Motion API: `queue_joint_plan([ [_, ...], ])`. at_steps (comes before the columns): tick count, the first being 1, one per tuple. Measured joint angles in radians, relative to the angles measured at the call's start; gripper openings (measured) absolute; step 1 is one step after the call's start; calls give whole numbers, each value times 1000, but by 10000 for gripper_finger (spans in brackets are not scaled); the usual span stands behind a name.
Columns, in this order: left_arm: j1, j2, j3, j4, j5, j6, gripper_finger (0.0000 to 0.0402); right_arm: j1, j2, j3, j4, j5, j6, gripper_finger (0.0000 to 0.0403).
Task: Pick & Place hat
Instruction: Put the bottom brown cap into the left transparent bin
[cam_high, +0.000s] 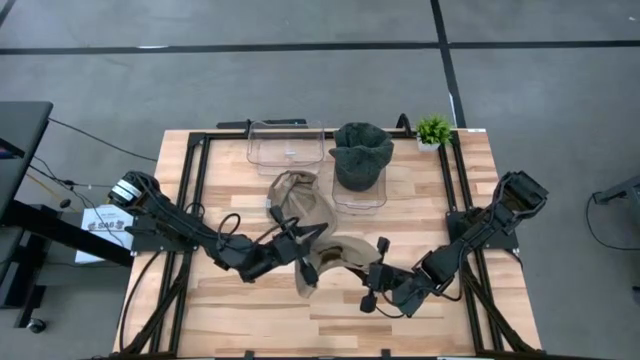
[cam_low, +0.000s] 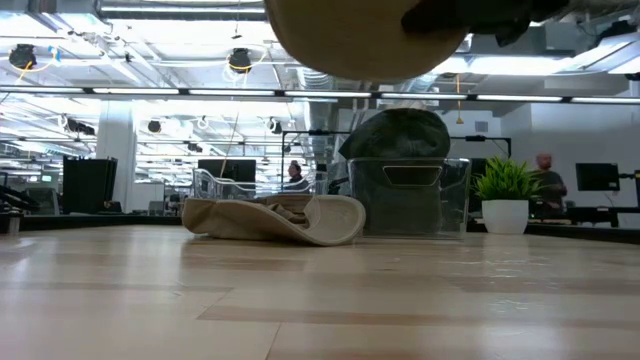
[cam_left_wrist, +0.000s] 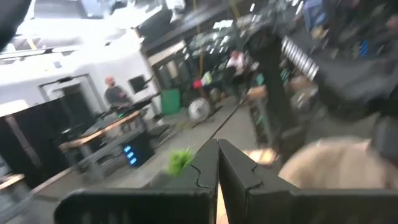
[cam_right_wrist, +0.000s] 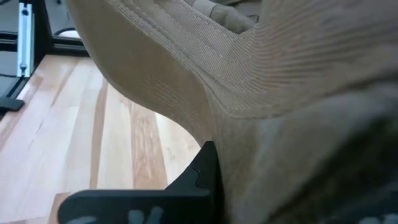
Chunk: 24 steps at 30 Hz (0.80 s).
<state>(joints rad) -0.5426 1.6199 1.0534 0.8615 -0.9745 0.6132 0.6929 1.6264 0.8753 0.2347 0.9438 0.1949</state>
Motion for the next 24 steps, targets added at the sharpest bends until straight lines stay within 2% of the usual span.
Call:
queue_joint_plan([
  [7, 0, -41, 0, 47, 145, -31, 6, -31, 0, 0, -106, -25, 101, 2],
  [10, -8, -62, 0, 46, 155, -47, 6, -43, 0, 0, -151, -17, 155, 2],
  [13, -25, -66, 0, 46, 146, -48, 6, -49, 0, 0, -161, 45, 196, 2],
  [17, -59, -65, 0, 21, 78, -48, 6, -37, 0, 0, -160, 114, 216, 2],
  [20, -89, -64, 0, 8, -43, -23, 6, -23, 0, 0, -149, 159, 217, 2],
  [24, -129, -65, 0, 9, -179, 30, 6, -11, 0, 0, -134, 148, 195, 2],
])
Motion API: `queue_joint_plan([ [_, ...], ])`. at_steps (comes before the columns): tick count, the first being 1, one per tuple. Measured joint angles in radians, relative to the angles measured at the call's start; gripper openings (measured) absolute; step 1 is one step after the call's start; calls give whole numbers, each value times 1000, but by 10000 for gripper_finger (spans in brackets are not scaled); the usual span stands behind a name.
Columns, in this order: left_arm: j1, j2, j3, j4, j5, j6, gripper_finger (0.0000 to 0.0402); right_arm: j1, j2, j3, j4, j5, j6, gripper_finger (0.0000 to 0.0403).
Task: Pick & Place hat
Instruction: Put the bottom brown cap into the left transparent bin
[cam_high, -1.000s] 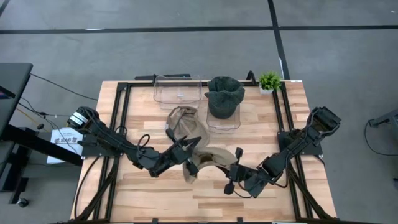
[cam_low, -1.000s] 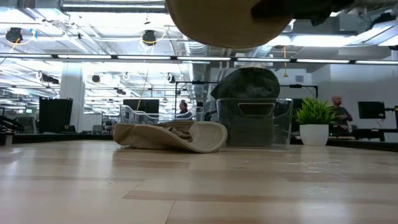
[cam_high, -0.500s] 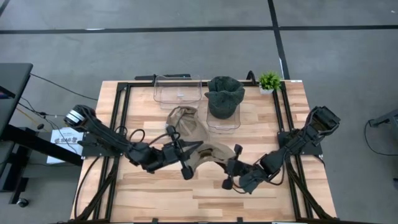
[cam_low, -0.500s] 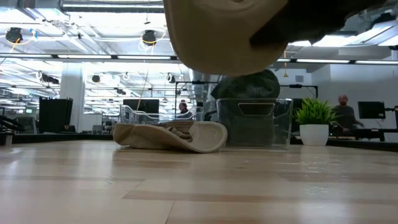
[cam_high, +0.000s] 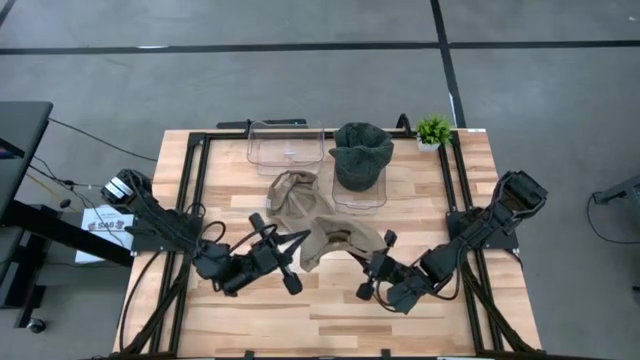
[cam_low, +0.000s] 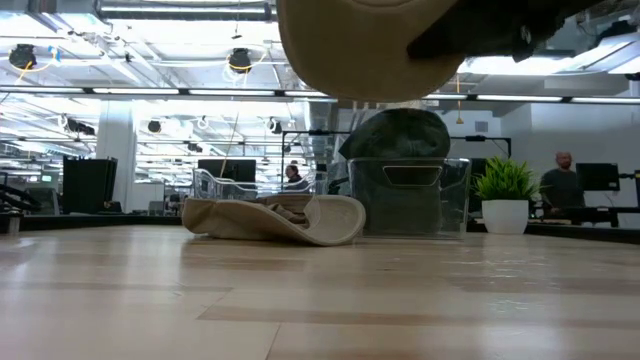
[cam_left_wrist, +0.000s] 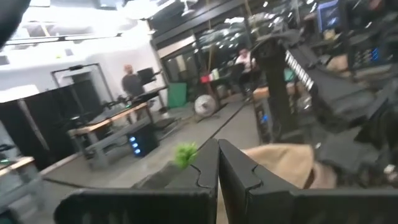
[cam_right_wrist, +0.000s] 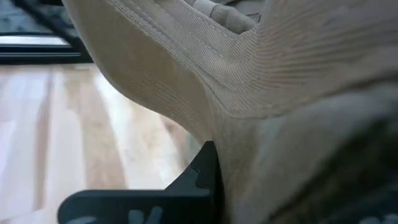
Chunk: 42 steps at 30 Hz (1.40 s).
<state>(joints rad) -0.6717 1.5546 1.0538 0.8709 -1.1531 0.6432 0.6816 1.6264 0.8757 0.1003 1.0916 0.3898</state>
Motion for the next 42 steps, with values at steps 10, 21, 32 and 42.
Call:
queue_joint_plan([
  [10, -108, -54, 0, -3, -144, 89, 6, 10, 0, 0, 208, -505, -272, 2],
  [21, -171, -115, 0, -27, -180, 210, 6, 10, 45, 0, 477, -1079, -605, 5],
  [32, -195, -115, -1, -133, -170, 295, 6, -42, 49, 0, 683, -1405, -591, 7],
  [42, -262, -115, -2, -333, 112, 226, 6, -161, 340, 0, 1124, -1513, -302, 8],
])
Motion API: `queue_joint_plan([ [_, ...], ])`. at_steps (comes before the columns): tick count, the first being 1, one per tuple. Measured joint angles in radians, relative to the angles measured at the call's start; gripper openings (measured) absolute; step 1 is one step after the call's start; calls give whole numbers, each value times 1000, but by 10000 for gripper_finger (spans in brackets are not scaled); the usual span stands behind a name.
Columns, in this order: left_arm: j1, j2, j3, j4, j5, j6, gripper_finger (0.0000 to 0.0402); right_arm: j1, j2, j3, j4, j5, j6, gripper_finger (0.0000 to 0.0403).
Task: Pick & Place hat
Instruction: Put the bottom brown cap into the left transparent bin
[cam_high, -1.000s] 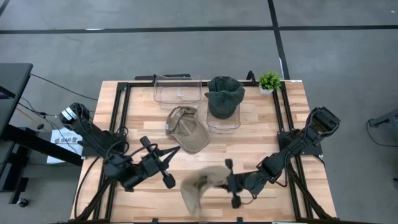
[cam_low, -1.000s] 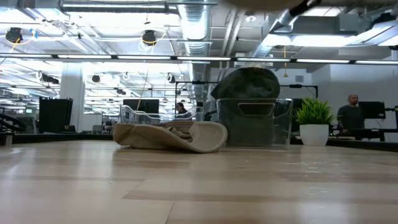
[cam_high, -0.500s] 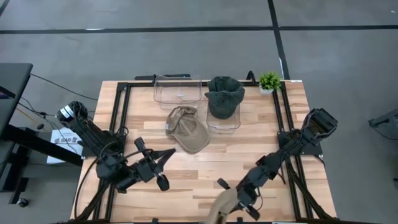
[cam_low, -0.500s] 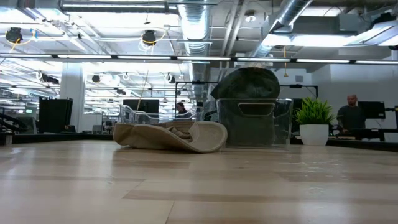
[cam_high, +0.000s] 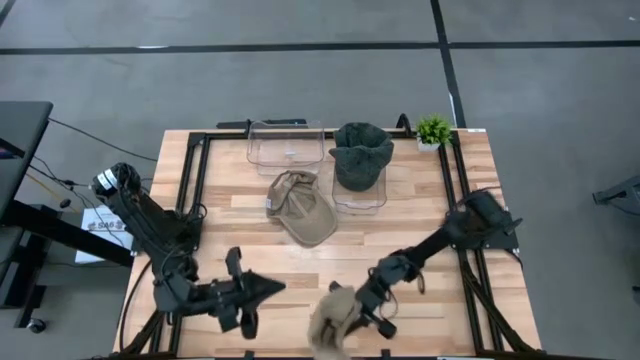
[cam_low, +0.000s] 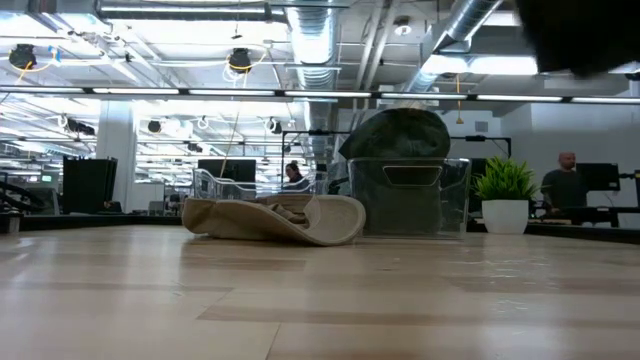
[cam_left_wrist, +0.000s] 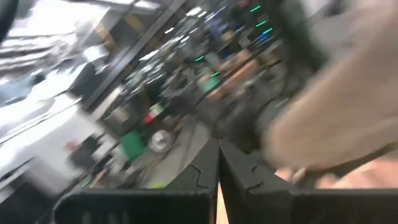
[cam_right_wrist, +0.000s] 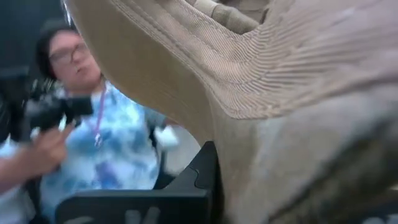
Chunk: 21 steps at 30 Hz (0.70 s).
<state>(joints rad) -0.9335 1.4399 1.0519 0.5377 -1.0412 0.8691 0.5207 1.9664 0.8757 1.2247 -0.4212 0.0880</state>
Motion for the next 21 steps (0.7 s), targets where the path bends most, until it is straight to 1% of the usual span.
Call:
queue_joint_plan([
  [2, -7, 0, 0, -50, 59, -52, 6, -22, 71, 0, 171, -14, 25, 9],
  [4, -9, 0, 0, -103, 85, -111, 6, -38, 132, 0, 333, -21, 43, 10],
  [5, -9, 0, 0, -127, 85, -137, 6, -45, 153, 1, 350, -25, 44, 10],
  [7, -8, 0, 0, -165, 85, -188, 6, -54, 169, 16, 304, -6, 29, 8],
  [9, -2, 0, 0, -166, 85, -225, 6, -55, 180, 43, 317, 28, 23, 8],
  [11, 9, 0, 0, -164, 92, -256, 6, -54, 195, 72, 349, 9, 23, 8],
  [12, 18, 0, -1, -165, 95, -273, 6, -54, 197, 83, 344, -19, 19, 8],
  [15, 47, 0, -2, -164, 103, -303, 6, -62, 198, 114, 299, -29, 12, 8],
  [18, 76, 0, -2, -164, 156, -307, 6, -67, 198, 119, 294, -37, 18, 8],
  [21, 101, 0, -2, -163, 238, -309, 6, -72, 198, 119, 286, -58, 26, 8],
])
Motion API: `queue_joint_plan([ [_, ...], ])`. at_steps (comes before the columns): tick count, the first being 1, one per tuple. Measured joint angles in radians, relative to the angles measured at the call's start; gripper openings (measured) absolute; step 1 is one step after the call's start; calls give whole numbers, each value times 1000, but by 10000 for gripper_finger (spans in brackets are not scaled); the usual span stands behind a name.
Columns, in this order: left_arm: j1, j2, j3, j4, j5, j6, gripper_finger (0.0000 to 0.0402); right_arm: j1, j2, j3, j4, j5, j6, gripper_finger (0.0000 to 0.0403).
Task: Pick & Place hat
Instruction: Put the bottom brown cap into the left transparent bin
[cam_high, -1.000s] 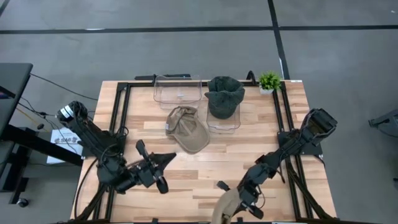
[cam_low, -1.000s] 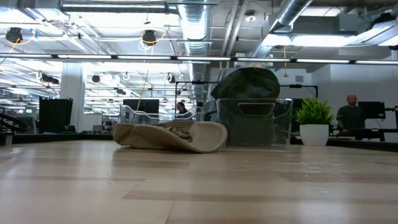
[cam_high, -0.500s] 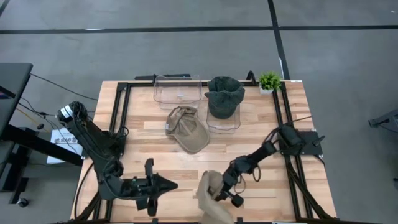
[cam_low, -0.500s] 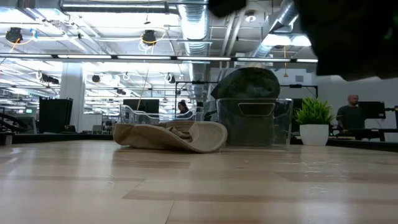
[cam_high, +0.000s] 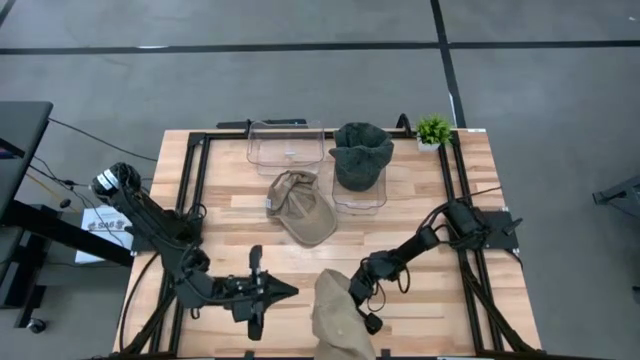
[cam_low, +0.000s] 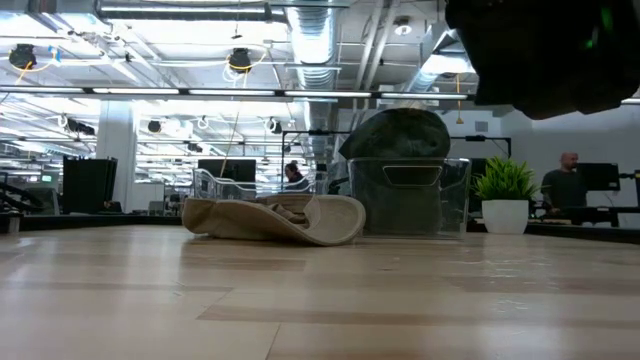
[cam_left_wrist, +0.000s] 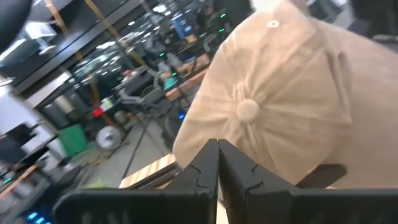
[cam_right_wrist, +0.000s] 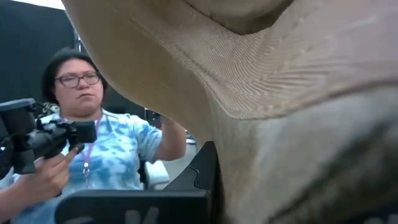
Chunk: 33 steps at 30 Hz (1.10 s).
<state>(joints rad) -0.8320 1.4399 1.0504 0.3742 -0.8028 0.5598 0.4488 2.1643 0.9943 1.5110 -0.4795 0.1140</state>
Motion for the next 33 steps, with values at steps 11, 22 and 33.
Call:
queue_joint_plan([
  [11, 71, 0, 0, -50, 255, -38, 6, 3, 0, -1, -34, -48, 0, 8],
  [22, 71, 1, 0, -136, 538, -46, 6, 11, 0, -1, -33, -94, 0, 8],
  [33, 120, 1, 0, -157, 586, -46, 77, 16, 0, 36, -82, -132, 1, 8],
])
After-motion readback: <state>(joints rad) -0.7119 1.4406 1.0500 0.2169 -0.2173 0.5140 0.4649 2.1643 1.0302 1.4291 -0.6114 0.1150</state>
